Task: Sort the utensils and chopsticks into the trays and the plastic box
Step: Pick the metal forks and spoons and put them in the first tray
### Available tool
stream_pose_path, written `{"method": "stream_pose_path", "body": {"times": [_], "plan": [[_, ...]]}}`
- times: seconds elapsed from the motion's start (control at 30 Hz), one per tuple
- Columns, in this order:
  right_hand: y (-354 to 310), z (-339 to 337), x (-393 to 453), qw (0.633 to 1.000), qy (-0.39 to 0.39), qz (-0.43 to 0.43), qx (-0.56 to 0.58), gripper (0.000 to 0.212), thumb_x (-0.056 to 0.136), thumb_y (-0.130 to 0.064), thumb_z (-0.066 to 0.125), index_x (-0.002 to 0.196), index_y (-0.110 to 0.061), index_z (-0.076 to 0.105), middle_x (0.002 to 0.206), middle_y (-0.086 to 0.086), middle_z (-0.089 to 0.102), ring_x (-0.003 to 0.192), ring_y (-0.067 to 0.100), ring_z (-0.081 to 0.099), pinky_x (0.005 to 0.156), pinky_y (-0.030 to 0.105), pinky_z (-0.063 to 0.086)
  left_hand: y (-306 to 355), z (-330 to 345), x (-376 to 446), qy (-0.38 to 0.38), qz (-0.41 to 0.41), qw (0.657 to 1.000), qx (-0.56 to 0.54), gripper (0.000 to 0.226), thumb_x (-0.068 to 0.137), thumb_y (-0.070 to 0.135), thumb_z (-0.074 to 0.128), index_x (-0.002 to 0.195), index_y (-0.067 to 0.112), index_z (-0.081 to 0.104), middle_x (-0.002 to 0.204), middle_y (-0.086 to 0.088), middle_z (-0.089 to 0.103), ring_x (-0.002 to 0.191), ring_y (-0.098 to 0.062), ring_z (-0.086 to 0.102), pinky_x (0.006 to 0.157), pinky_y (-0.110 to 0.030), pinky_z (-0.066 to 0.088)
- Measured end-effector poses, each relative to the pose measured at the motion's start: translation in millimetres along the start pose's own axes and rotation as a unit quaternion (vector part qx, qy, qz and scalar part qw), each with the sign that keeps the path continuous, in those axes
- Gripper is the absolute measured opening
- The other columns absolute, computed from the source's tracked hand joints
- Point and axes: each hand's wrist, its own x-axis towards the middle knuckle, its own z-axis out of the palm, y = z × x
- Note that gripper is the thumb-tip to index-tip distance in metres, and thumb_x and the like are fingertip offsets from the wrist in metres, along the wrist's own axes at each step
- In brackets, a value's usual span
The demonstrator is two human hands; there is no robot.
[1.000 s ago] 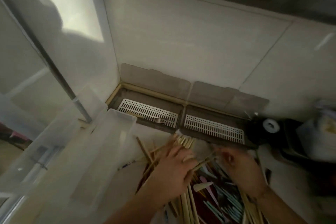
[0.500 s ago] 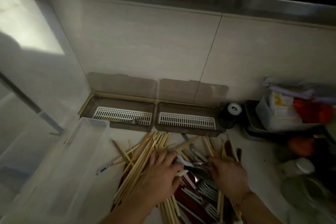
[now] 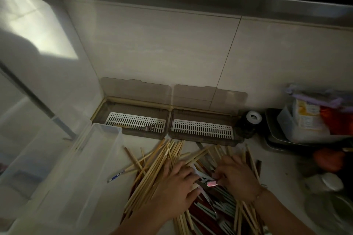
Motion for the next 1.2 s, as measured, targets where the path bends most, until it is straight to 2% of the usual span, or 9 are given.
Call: {"method": "stream_pose_path", "body": {"times": [0.1,0.27,0.33,0.57,0.7,0.8,0.9,1.0,1.2], "plan": [[-4.0,-6.1,1.2,0.997,0.030,-0.016,0.064,0.011,0.083,-0.043,0.063,0.091,-0.035,0.063,0.106,-0.023,0.037,0.106,0.006,0.029,0.091,0.028,0.034,14.0,-4.8,9.7,0.034,-0.007,0.998,-0.053,0.047,0.092,0.069,0.023,0.116,0.040,0.050,0.118,0.022,0.054,0.125,-0.004,0.029,0.108,-0.039,0.019],[-17.6,-11.7,3.1,0.968,0.075,-0.031,0.236,0.020,0.085,-0.029,0.067,0.079,-0.042,0.053,0.089,-0.024,0.050,0.097,0.000,0.041,0.080,0.019,0.035,28.9,-18.9,19.9,0.095,-0.069,0.949,-0.293,0.029,0.094,0.050,0.043,0.078,0.027,0.050,0.061,0.013,0.052,0.062,-0.003,0.052,0.057,-0.021,0.037],[-15.8,-10.1,1.4,0.963,0.074,-0.033,0.258,0.015,0.085,-0.033,0.069,0.081,-0.040,0.056,0.085,-0.023,0.053,0.094,-0.001,0.046,0.079,0.019,0.037,24.0,-25.5,18.8,0.096,-0.099,0.932,-0.336,0.033,0.096,0.043,0.046,0.078,0.020,0.061,0.066,0.007,0.060,0.064,-0.008,0.058,0.056,-0.030,0.046],[7.5,8.8,-13.4,0.986,0.111,0.009,0.123,0.020,0.082,-0.054,0.064,0.078,-0.035,0.066,0.084,-0.023,0.055,0.090,0.002,0.050,0.078,0.020,0.042,-31.2,-63.6,-0.2,0.127,-0.191,0.868,-0.440,0.033,0.099,0.028,0.046,0.071,0.028,0.063,0.063,0.009,0.057,0.057,0.000,0.050,0.054,-0.012,0.040],[-1.4,3.1,-10.2,0.988,0.134,0.013,0.072,0.008,0.078,-0.036,0.075,0.080,-0.033,0.068,0.099,-0.018,0.059,0.101,0.014,0.054,0.083,0.029,0.048,-63.5,-85.3,-8.1,0.153,-0.195,0.846,-0.472,0.039,0.099,0.018,0.047,0.062,0.023,0.059,0.059,0.003,0.053,0.058,-0.005,0.050,0.057,-0.016,0.040],[-30.5,-23.5,10.9,0.969,0.174,-0.011,0.172,0.028,0.084,-0.021,0.068,0.106,-0.038,0.066,0.107,-0.030,0.057,0.103,0.004,0.058,0.085,0.025,0.052,-80.9,-93.1,-11.6,0.167,-0.184,0.840,-0.482,0.037,0.098,0.014,0.050,0.063,0.020,0.058,0.058,0.004,0.052,0.056,-0.006,0.048,0.054,-0.017,0.040],[-74.2,-52.6,42.5,0.956,0.081,-0.088,0.267,0.025,0.093,-0.048,0.046,0.117,-0.051,0.055,0.105,-0.034,0.061,0.099,-0.009,0.058,0.082,0.010,0.046,-92.7,-98.0,-11.0,0.165,-0.175,0.866,-0.439,0.033,0.098,0.018,0.049,0.068,0.023,0.062,0.063,0.006,0.058,0.059,-0.004,0.053,0.058,-0.015,0.043],[-104.3,-60.8,76.5,0.957,0.010,-0.112,0.267,0.017,0.092,-0.034,0.052,0.099,-0.039,0.067,0.093,-0.018,0.067,0.089,-0.004,0.060,0.079,0.022,0.051,-103.0,-104.7,-8.3,0.219,-0.167,0.867,-0.416,0.031,0.098,0.021,0.049,0.069,0.022,0.061,0.062,0.011,0.058,0.060,-0.001,0.053,0.059,-0.012,0.040],[-141.4,-78.2,145.8,0.932,-0.048,-0.126,0.337,0.019,0.093,-0.017,0.059,0.090,-0.033,0.069,0.078,-0.022,0.067,0.073,-0.007,0.061,0.067,0.010,0.044,-136.0,-105.3,-4.8,0.348,-0.271,0.773,-0.456,0.034,0.098,0.037,0.048,0.072,0.019,0.061,0.066,-0.002,0.058,0.063,-0.007,0.052,0.064,-0.028,0.042]]}}
